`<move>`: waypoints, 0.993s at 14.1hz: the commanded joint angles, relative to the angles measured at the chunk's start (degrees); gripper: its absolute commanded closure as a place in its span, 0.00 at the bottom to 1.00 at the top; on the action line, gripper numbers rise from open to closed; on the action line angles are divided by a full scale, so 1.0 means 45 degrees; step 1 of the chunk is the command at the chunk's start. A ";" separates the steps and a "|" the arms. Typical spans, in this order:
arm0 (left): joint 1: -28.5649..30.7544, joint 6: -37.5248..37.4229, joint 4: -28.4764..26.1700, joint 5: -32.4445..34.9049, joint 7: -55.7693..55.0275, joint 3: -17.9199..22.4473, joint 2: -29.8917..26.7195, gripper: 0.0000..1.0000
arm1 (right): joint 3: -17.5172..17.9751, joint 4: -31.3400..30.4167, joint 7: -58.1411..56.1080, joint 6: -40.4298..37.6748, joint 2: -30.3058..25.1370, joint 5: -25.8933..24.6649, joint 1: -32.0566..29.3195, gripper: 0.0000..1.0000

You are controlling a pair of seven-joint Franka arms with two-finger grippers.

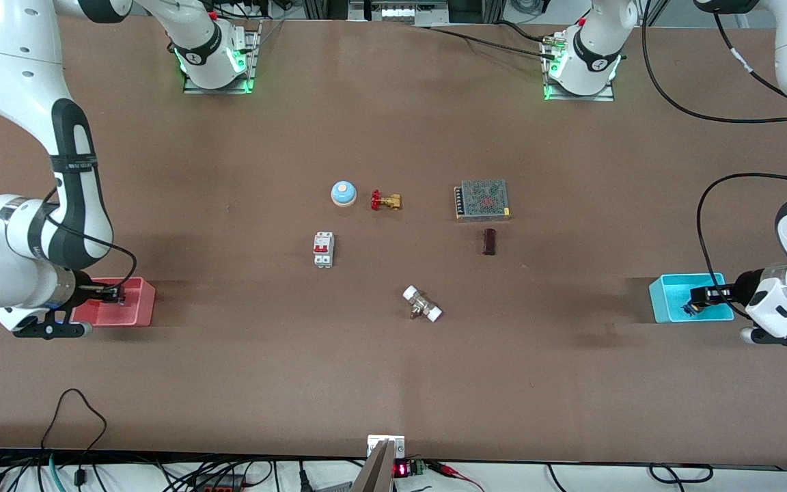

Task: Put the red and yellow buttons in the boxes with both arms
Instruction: 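Carry the yellow button to the pink box while the left gripper carries red to cyan, then lower and open the right gripper in the pink box while the left releases red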

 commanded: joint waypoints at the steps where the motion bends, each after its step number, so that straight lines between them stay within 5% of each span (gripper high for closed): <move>1: 0.0261 -0.0046 -0.0130 0.0242 0.0663 -0.0091 0.0306 0.69 | 0.0090 0.0506 -0.0451 0.0167 0.0458 -0.0179 -0.0138 0.88; 9: 0.0202 0.0421 -0.0013 0.1199 0.0703 -0.0110 0.1420 0.59 | 0.0109 0.0467 -0.0725 0.0636 0.0887 -0.0042 -0.0334 0.85; 13: 0.0046 0.0540 0.0065 0.1179 0.0507 -0.0130 0.1304 0.36 | 0.0109 0.0408 -0.0725 0.0812 0.0947 0.0016 -0.0353 0.81; 14: 0.0046 0.0540 0.0104 0.1160 0.0488 -0.0130 0.1284 0.30 | 0.0109 0.0408 -0.0706 0.0812 0.0947 0.0016 -0.0392 0.73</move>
